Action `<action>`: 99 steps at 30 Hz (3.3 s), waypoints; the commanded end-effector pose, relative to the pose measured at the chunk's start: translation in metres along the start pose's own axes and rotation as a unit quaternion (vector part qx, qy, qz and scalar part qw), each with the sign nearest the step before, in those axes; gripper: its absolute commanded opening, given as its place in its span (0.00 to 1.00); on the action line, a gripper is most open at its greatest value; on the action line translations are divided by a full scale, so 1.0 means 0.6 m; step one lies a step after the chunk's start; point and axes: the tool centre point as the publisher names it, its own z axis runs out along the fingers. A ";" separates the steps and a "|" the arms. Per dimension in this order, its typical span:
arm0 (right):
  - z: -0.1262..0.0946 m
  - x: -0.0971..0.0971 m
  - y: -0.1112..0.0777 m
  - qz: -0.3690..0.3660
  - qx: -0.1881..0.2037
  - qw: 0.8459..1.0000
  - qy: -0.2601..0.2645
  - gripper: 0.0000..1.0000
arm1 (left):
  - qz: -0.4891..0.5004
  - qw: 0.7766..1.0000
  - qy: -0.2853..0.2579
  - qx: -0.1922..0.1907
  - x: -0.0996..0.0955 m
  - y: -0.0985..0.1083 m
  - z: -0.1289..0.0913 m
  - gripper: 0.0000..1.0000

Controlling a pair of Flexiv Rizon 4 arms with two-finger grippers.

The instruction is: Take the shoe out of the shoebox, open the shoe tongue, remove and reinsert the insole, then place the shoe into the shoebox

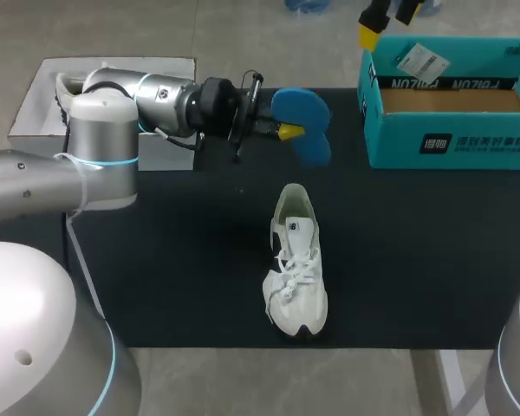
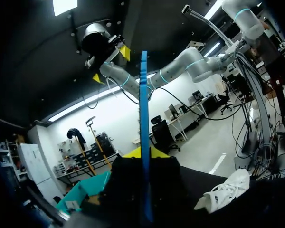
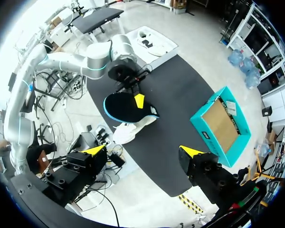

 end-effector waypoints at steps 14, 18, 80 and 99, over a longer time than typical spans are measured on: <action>-0.001 -0.001 0.002 0.000 0.002 1.000 0.000 1.00 | -0.401 0.915 0.043 -0.016 -0.016 -0.009 -0.008 0.00; -0.001 -0.001 0.002 0.000 0.002 1.000 0.000 1.00 | -0.408 0.910 0.055 0.043 -0.020 -0.015 -0.010 0.00; -0.005 0.026 0.016 0.029 0.000 0.999 -0.038 1.00 | -0.733 0.666 -0.137 0.000 -0.065 0.080 -0.044 0.00; 0.001 0.042 0.025 0.066 -0.019 0.997 -0.037 1.00 | -0.733 0.666 -0.137 0.000 -0.065 0.080 -0.044 0.00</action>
